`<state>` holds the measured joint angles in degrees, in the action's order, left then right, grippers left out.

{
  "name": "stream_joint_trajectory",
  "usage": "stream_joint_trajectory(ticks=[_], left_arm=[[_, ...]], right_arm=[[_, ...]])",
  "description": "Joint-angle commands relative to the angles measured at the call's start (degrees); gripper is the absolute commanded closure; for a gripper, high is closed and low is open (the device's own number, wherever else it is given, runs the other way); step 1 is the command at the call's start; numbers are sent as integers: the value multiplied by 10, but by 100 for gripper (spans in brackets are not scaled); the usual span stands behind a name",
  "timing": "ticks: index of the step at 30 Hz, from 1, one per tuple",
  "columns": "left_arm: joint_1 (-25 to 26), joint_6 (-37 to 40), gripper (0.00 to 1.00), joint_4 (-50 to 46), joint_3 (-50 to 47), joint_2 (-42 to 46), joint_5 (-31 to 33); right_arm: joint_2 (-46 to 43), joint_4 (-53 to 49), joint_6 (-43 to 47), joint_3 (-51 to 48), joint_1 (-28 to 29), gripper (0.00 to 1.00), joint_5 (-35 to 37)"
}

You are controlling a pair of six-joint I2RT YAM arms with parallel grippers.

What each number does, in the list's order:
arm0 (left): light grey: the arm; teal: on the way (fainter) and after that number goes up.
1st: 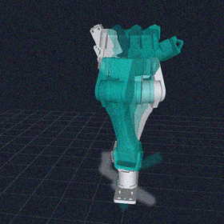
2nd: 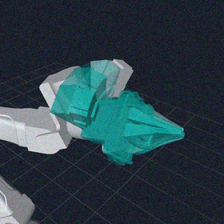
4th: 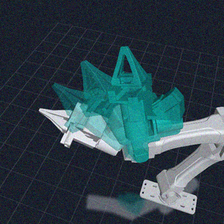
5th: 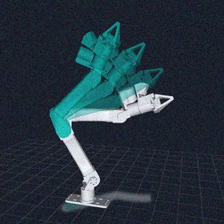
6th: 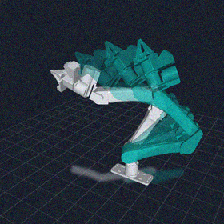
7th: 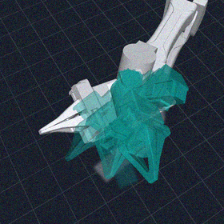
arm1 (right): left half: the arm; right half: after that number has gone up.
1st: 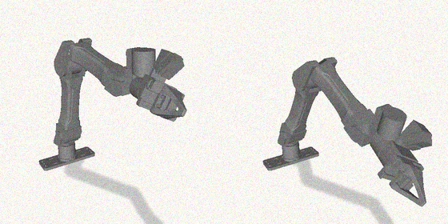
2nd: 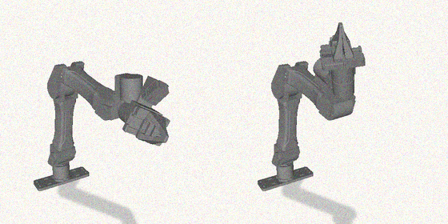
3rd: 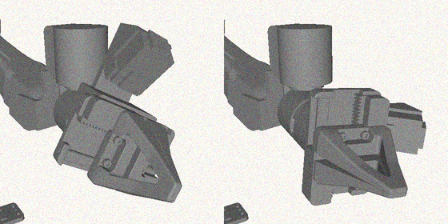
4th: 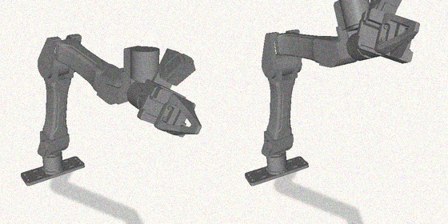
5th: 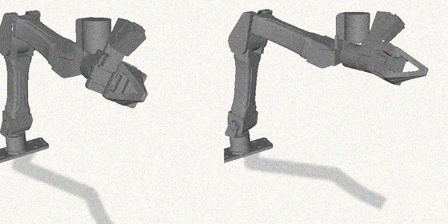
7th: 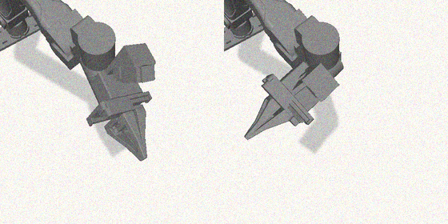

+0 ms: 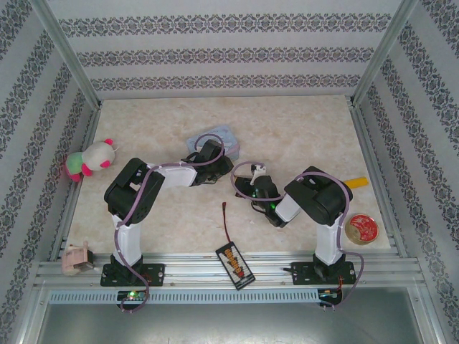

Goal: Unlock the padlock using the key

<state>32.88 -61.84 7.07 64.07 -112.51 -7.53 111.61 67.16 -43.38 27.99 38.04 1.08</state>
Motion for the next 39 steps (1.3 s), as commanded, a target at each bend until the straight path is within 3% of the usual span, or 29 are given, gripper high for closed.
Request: stream_joint_trajectory(ticks=[1, 39], left_arm=[[2, -14, 88, 15, -8, 0, -15], [2, -17, 88, 25, -9, -6, -32]], right_arm=[[7, 36, -3, 3, 9, 100, 5], [33, 52, -13, 30, 11, 100, -9]])
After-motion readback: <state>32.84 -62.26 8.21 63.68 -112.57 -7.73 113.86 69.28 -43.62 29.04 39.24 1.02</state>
